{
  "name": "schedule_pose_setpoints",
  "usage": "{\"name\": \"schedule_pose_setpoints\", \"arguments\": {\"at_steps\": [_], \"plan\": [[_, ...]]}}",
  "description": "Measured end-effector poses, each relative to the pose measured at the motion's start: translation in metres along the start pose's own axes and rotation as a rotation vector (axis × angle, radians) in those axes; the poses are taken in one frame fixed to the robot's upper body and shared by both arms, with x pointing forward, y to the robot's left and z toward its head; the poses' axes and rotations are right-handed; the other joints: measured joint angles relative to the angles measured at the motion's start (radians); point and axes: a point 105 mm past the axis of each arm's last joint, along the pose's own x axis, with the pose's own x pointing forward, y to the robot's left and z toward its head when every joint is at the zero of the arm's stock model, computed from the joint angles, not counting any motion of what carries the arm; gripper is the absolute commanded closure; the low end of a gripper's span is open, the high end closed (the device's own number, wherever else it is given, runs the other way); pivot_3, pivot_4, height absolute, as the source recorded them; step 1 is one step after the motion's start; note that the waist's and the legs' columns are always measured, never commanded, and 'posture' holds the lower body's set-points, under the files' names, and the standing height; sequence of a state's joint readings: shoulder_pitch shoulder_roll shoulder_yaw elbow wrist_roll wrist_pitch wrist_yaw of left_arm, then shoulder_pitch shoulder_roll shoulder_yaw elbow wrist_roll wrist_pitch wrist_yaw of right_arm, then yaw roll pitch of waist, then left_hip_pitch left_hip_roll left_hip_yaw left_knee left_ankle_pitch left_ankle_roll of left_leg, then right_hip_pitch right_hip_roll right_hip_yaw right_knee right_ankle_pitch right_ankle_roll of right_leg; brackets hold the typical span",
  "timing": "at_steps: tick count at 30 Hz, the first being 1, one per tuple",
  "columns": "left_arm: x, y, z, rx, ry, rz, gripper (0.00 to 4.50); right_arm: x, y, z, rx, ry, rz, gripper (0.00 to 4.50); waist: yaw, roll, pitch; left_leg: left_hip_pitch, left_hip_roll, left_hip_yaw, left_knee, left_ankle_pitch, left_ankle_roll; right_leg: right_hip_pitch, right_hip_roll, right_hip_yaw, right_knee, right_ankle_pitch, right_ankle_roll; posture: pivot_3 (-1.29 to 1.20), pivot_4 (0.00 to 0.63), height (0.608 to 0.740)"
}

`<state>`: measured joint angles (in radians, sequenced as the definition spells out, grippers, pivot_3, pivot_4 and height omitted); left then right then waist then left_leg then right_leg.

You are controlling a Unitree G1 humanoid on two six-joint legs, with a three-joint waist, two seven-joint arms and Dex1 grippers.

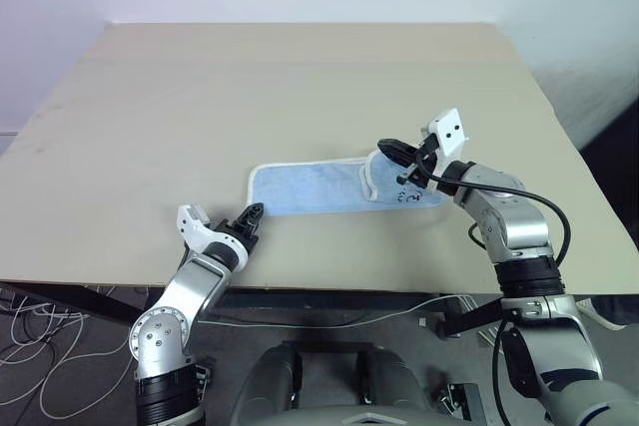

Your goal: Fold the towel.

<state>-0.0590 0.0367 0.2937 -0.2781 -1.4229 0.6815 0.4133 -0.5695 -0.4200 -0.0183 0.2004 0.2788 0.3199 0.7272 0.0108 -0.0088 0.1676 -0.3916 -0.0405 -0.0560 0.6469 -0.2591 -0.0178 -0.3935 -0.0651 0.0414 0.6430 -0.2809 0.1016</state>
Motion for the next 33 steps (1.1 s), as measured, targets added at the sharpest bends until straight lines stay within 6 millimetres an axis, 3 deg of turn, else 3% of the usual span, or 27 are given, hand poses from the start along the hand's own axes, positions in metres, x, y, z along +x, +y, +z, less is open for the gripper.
{"name": "schedule_pose_setpoints", "arguments": {"at_steps": [1,9,15,19,23,25,28,33], "plan": [[0.0,-0.002,0.001,0.001,-0.005,-0.01,4.49,-0.001,0.0,-0.002,0.003,0.004,-0.003,4.5,0.0,0.0,0.0,0.0,0.0,0.0,0.0,0.0,0.0,0.0,0.0,0.0,0.0,0.0,0.0,0.0,0.15,0.74],[-0.001,0.0,0.018,-0.001,-0.065,-0.031,4.49,-0.007,-0.001,-0.014,0.019,0.033,-0.026,4.5,-0.005,0.0,0.001,0.0,0.001,0.0,-0.001,0.0,0.0,-0.001,0.001,0.0,-0.001,0.0,0.0,0.0,0.15,0.74],[-0.016,0.007,0.071,0.085,-0.213,-0.034,4.49,-0.015,-0.013,-0.014,0.014,0.038,-0.083,4.5,-0.02,-0.001,0.002,-0.002,0.001,0.0,-0.002,0.0,0.0,-0.003,0.001,0.0,-0.001,0.0,0.0,0.0,0.15,0.74],[-0.023,-0.006,0.099,0.178,-0.276,-0.084,4.49,-0.021,-0.022,-0.011,0.012,0.029,-0.128,4.5,-0.021,-0.001,0.003,-0.003,0.001,0.0,-0.002,0.0,0.0,-0.003,0.001,0.0,-0.002,0.0,0.0,0.0,0.15,0.74],[-0.023,-0.036,0.115,0.346,-0.286,-0.174,4.49,-0.023,-0.027,-0.01,0.014,0.022,-0.156,4.5,-0.021,-0.003,0.004,-0.004,0.001,0.0,-0.003,0.0,0.0,-0.003,0.0,0.0,-0.003,0.0,0.0,0.0,0.15,0.74],[-0.019,-0.055,0.112,0.465,-0.259,-0.227,4.49,-0.023,-0.028,-0.01,0.014,0.021,-0.164,4.5,-0.021,-0.002,0.004,-0.004,0.0,0.0,-0.003,0.0,0.0,-0.003,0.0,0.0,-0.004,0.0,0.0,0.0,0.15,0.74],[-0.011,-0.078,0.092,0.614,-0.172,-0.321,4.49,-0.023,-0.029,-0.01,0.014,0.02,-0.171,4.5,-0.022,-0.002,0.004,-0.004,0.0,0.0,-0.004,0.0,0.0,-0.003,0.0,0.0,-0.005,0.0,0.0,0.0,0.15,0.74],[-0.007,-0.109,0.03,0.92,0.081,-0.558,4.49,-0.024,-0.031,-0.011,0.013,0.017,-0.195,4.5,-0.024,-0.001,0.005,-0.009,0.0,0.0,-0.004,0.0,0.0,-0.008,0.0,0.0,-0.006,0.0,0.0,0.0,0.15,0.74]]}}
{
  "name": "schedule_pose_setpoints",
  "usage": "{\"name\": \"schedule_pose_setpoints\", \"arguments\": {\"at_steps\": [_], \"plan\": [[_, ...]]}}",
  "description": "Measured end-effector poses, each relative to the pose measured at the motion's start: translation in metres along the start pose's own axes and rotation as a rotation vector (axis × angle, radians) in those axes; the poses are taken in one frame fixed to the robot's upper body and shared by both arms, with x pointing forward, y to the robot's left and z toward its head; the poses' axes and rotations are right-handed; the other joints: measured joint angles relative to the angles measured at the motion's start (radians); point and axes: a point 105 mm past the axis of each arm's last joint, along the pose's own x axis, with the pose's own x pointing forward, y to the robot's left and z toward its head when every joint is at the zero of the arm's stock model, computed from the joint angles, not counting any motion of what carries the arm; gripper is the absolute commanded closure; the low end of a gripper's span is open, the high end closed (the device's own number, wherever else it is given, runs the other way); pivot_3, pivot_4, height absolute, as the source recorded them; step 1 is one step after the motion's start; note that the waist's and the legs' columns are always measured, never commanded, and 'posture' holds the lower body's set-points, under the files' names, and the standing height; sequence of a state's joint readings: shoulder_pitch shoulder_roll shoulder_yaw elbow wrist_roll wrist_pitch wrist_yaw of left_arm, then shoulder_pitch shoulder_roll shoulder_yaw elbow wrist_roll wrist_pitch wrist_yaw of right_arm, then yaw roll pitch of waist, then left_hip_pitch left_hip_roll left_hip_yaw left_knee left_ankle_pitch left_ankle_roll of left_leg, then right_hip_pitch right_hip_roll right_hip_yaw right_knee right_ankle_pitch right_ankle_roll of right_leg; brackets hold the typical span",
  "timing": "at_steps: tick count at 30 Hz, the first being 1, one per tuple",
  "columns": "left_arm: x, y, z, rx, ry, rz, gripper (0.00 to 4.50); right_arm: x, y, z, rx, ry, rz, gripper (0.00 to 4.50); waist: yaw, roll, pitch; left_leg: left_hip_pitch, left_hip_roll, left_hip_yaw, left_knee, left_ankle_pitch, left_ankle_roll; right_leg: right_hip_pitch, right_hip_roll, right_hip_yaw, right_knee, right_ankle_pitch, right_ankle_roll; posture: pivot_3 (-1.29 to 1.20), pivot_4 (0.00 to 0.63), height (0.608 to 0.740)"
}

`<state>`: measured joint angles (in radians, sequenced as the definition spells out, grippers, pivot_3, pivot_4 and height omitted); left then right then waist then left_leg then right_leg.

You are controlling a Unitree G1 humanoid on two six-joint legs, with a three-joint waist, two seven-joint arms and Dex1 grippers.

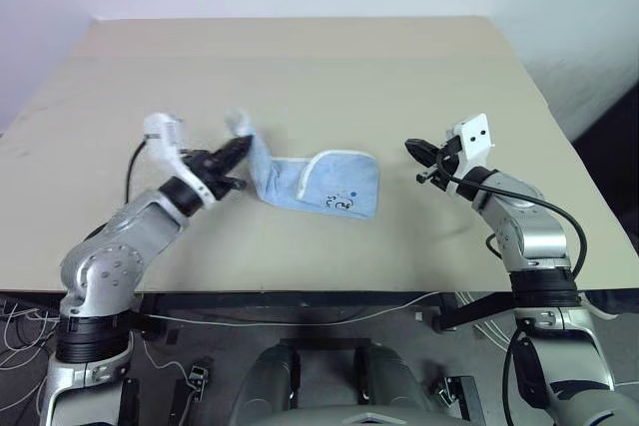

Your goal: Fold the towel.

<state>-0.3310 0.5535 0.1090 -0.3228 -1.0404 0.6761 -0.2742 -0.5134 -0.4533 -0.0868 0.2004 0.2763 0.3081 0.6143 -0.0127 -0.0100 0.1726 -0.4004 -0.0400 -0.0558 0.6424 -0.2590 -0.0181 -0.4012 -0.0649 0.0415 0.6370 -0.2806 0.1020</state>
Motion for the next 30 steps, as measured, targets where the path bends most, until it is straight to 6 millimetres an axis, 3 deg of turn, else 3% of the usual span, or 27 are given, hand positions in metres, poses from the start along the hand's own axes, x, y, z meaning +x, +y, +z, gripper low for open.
{"name": "schedule_pose_setpoints", "arguments": {"at_steps": [4,9,14,18,23,26,30], "plan": [[0.02,-0.029,-0.022,0.123,0.111,-0.166,4.49,-0.005,-0.004,-0.007,0.011,0.012,-0.032,4.5,0.002,0.0,0.0,-0.005,0.0,-0.001,0.001,0.0,-0.001,-0.005,0.0,0.0,0.001,0.0,0.0,0.0,0.15,0.74],[0.05,-0.061,-0.031,0.22,0.146,-0.305,4.49,-0.007,-0.005,-0.011,0.017,0.019,-0.048,4.5,0.002,0.0,0.0,-0.007,0.0,-0.001,0.003,0.0,-0.001,-0.006,0.0,0.0,0.001,0.001,0.001,0.0,0.15,0.74],[0.068,-0.087,-0.064,0.322,0.263,-0.428,4.49,-0.01,-0.005,-0.008,0.008,0.006,-0.066,4.5,-0.001,0.0,0.0,-0.007,0.0,0.0,0.003,0.001,0.0,-0.006,0.001,0.0,0.001,0.001,0.001,0.0,0.15,0.74],[0.075,-0.079,-0.083,0.35,0.342,-0.406,4.49,-0.014,-0.006,-0.013,0.015,0.018,-0.082,4.5,-0.001,0.0,0.0,-0.007,0.0,-0.001,0.003,0.001,0.0,-0.007,0.001,0.0,0.002,0.001,0.001,0.0,0.15,0.74],[0.076,-0.077,-0.088,0.343,0.362,-0.409,4.49,-0.016,-0.008,-0.011,0.015,0.012,-0.095,4.5,0.0,0.001,0.001,-0.007,0.0,-0.001,0.004,0.001,0.0,-0.007,0.001,0.0,0.002,0.001,0.001,0.0,0.15,0.74],[0.075,-0.078,-0.088,0.317,0.357,-0.421,3.89,-0.016,-0.007,-0.007,0.006,0.002,-0.095,4.5,0.001,0.001,0.001,-0.007,0.0,-0.001,0.004,0.001,0.0,-0.007,0.001,0.0,0.002,0.001,0.001,0.0,0.15,0.74],[0.072,-0.076,-0.088,0.241,0.347,-0.415,2.57,-0.016,-0.007,-0.007,0.007,0.003,-0.098,4.5,0.001,0.001,0.001,-0.007,0.0,-0.001,0.004,0.001,0.0,-0.007,0.001,0.0,0.003,0.001,0.001,0.0,0.15,0.74]]}}
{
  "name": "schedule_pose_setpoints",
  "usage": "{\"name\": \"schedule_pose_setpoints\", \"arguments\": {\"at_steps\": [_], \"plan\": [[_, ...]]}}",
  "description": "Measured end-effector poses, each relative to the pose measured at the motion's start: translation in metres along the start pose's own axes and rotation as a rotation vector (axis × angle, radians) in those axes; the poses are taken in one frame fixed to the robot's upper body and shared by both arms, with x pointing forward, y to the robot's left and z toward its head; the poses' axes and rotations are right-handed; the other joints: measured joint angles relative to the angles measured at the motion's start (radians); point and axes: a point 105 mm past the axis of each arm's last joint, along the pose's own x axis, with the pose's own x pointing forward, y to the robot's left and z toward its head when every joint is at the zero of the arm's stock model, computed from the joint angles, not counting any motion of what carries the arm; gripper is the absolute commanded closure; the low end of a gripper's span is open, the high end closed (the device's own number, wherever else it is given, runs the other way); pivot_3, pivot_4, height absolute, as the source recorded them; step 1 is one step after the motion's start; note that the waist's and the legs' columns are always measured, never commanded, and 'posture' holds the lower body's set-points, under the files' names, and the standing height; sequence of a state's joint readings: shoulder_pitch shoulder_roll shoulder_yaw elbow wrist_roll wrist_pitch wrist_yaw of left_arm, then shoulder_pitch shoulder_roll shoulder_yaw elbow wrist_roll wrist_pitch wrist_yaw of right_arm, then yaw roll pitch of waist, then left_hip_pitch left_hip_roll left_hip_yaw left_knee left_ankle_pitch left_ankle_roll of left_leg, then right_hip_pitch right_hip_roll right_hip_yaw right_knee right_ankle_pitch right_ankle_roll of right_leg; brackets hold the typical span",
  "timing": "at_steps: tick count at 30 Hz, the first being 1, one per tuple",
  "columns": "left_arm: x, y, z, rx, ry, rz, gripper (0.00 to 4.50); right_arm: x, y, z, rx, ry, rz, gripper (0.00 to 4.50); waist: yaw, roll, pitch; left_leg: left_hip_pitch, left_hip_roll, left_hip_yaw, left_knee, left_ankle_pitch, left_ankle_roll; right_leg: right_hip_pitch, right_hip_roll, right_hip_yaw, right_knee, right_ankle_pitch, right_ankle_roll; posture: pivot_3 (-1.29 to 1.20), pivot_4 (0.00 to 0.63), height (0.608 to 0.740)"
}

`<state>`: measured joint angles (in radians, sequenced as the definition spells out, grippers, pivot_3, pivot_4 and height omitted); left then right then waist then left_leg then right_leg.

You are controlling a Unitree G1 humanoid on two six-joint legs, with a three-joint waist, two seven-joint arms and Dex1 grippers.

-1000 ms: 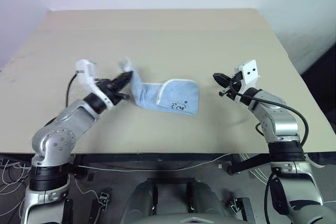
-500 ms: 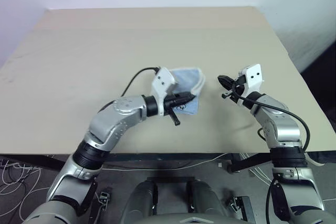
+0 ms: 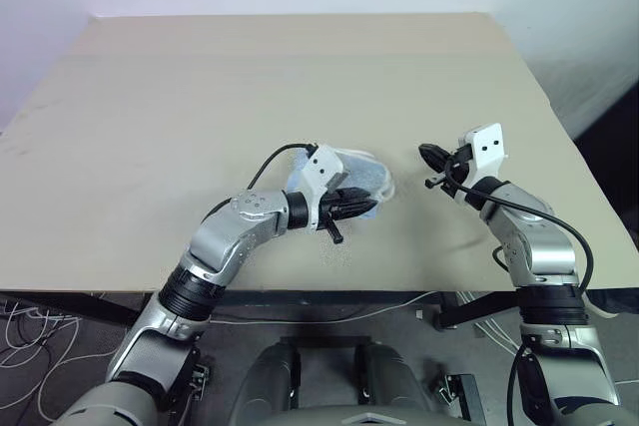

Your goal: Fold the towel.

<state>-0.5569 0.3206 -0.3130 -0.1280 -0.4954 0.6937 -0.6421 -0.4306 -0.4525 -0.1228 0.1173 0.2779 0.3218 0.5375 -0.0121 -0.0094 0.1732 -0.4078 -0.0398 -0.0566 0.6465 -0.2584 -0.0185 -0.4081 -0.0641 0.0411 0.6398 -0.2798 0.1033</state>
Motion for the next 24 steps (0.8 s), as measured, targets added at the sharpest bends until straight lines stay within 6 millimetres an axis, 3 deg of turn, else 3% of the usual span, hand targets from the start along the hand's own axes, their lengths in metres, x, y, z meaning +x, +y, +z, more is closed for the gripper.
{"name": "schedule_pose_setpoints", "arguments": {"at_steps": [5,9,12,16,19,22,24], "plan": [[-0.012,0.004,0.011,-0.057,-0.067,0.017,0.9,0.001,0.001,0.0,-0.001,0.0,0.008,4.5,0.0,0.0,0.0,0.0,0.0,0.0,0.0,0.0,0.0,0.0,0.0,0.0,0.001,0.0,0.0,0.0,0.15,0.74],[-0.029,0.024,0.031,-0.134,-0.216,0.127,0.9,0.001,0.008,0.005,-0.005,-0.003,0.045,4.5,0.001,0.0,0.0,0.0,0.0,0.0,0.001,0.0,0.0,-0.001,0.0,0.0,0.001,0.0,0.0,0.0,0.15,0.74],[-0.045,0.048,0.037,-0.129,-0.264,0.272,1.88,0.004,0.02,0.018,-0.016,-0.033,0.101,4.5,0.0,0.0,0.0,0.0,0.0,0.0,0.001,0.0,0.0,-0.001,0.0,0.0,0.002,0.0,0.0,0.0,0.15,0.74],[-0.052,0.069,0.02,-0.051,-0.184,0.387,3.3,0.013,0.045,0.025,0.018,-0.052,0.184,4.5,0.0,0.0,0.0,0.0,0.0,0.0,0.001,0.0,0.0,-0.001,0.0,0.0,0.002,0.0,0.0,0.0,0.15,0.74],[-0.047,0.072,0.008,-0.045,-0.144,0.382,4.31,0.023,0.065,0.021,0.043,-0.041,0.242,4.5,0.002,0.0,0.0,0.0,0.0,0.0,0.001,0.0,0.0,-0.001,0.0,0.0,0.002,0.0,0.0,0.0,0.15,0.74],[-0.04,0.071,-0.007,-0.02,-0.082,0.359,4.31,0.032,0.083,0.011,0.046,-0.002,0.286,4.5,0.001,0.0,0.0,0.0,-0.001,0.0,0.001,0.0,0.0,-0.001,0.0,0.0,0.003,0.0,0.0,0.0,0.15,0.74],[-0.036,0.071,-0.019,-0.014,-0.046,0.355,4.31,0.037,0.089,-0.006,0.057,0.059,0.293,4.5,0.001,0.0,0.0,0.0,-0.001,0.0,0.001,0.0,0.0,-0.002,0.0,0.0,0.003,0.0,0.0,0.0,0.15,0.74]]}}
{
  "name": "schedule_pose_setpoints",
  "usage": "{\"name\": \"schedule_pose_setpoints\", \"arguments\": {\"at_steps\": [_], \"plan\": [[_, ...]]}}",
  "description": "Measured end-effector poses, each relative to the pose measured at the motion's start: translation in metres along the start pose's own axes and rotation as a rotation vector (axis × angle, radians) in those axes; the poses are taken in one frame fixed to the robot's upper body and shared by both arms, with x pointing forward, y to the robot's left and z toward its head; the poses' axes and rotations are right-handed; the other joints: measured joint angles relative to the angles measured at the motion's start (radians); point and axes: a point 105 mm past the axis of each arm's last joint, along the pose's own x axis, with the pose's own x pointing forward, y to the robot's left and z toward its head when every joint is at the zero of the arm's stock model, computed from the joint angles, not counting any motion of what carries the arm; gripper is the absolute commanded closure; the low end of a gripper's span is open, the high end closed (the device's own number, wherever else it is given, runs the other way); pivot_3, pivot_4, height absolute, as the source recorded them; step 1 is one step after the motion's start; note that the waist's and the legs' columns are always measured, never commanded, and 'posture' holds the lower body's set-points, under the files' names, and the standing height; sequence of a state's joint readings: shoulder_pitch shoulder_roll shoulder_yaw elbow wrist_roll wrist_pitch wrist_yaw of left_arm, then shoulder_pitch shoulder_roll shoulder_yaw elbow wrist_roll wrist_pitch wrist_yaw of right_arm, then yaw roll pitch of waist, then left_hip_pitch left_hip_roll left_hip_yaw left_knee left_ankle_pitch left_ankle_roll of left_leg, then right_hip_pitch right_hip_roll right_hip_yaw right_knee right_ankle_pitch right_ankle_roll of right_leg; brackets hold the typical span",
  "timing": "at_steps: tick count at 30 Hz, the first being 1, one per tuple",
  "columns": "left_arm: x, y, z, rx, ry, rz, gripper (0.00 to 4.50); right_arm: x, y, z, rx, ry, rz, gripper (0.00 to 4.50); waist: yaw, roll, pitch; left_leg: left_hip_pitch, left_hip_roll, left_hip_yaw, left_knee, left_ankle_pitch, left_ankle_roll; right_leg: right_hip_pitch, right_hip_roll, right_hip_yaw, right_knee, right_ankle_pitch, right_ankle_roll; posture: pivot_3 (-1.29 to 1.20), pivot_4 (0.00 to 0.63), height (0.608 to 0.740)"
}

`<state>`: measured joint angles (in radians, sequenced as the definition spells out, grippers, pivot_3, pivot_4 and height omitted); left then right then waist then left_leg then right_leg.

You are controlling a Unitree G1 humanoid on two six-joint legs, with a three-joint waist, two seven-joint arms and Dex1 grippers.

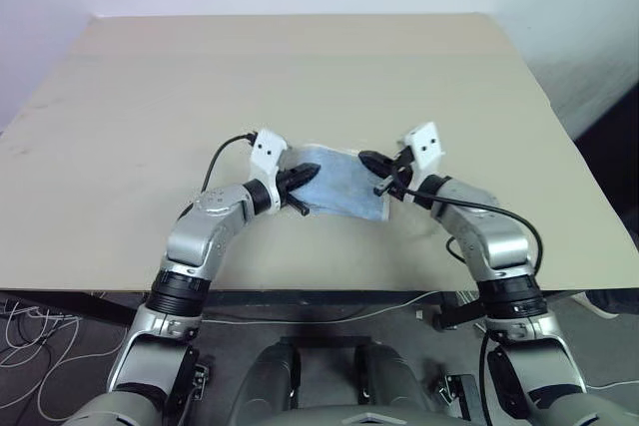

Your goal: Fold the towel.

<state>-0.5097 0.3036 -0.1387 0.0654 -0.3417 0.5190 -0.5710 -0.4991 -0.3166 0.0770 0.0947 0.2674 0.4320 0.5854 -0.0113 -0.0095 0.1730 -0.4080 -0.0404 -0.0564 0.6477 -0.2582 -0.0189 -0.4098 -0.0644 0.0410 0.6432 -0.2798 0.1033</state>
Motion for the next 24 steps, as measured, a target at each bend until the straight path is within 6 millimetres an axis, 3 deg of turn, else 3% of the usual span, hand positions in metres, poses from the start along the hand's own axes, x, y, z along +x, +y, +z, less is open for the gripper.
{"name": "schedule_pose_setpoints", "arguments": {"at_steps": [3,4,8,11,15,18,20,24], "plan": [[0.003,0.003,-0.016,0.027,0.051,0.018,4.31,0.006,0.002,-0.03,0.022,0.101,-0.007,4.5,0.0,0.0,0.0,0.0,0.0,0.0,0.0,0.0,0.0,-0.001,0.0,0.0,0.001,0.0,0.0,0.0,0.15,0.74],[0.004,0.004,-0.018,0.042,0.059,0.024,4.31,0.008,0.003,-0.031,0.011,0.103,-0.007,4.5,-0.001,0.0,0.0,0.0,0.0,0.0,0.0,0.0,0.0,0.0,0.0,0.0,0.001,0.0,0.0,0.0,0.15,0.74],[0.006,0.005,-0.021,0.077,0.051,0.039,4.31,0.008,0.004,-0.033,-0.029,0.1,-0.005,4.5,-0.001,-0.001,-0.002,0.002,0.0,0.0,0.0,0.0,0.0,0.001,0.0,0.0,0.002,0.0,0.0,0.0,0.15,0.74],[0.006,0.006,-0.02,-0.008,-0.01,0.058,4.31,0.006,0.006,-0.03,-0.029,0.069,0.003,4.5,-0.001,-0.001,-0.002,0.001,0.0,0.0,0.0,0.0,0.0,0.0,0.0,0.0,0.002,0.0,0.0,0.0,0.15,0.74],[-0.012,0.026,0.004,-0.094,-0.149,0.137,4.31,-0.007,0.002,-0.016,0.025,0.006,0.012,4.5,-0.001,-0.001,-0.001,-0.001,0.0,0.0,0.001,0.0,0.0,-0.002,0.0,0.001,0.003,0.0,0.0,0.0,0.15,0.74],[-0.039,0.051,0.018,-0.021,-0.168,0.23,4.36,-0.027,-0.017,0.002,0.051,-0.026,-0.021,3.85,-0.001,-0.001,-0.001,-0.001,0.0,0.0,0.001,0.0,0.0,-0.002,0.0,0.001,0.003,0.0,0.0,0.0,0.15,0.74],[-0.056,0.064,0.013,0.023,-0.129,0.284,4.36,-0.04,-0.028,0.007,0.104,-0.033,-0.041,3.24,-0.001,-0.001,-0.001,0.0,0.0,0.0,0.0,0.0,0.0,-0.002,0.0,0.001,0.003,0.0,0.0,0.0,0.15,0.74],[-0.075,0.076,0.001,0.058,-0.063,0.334,4.36,-0.05,-0.03,-0.001,0.337,0.003,-0.019,1.82,0.0,-0.001,-0.001,-0.001,0.001,0.0,0.0,0.0,0.0,-0.002,-0.001,0.001,0.003,0.0,0.0,0.0,0.15,0.74]]}}
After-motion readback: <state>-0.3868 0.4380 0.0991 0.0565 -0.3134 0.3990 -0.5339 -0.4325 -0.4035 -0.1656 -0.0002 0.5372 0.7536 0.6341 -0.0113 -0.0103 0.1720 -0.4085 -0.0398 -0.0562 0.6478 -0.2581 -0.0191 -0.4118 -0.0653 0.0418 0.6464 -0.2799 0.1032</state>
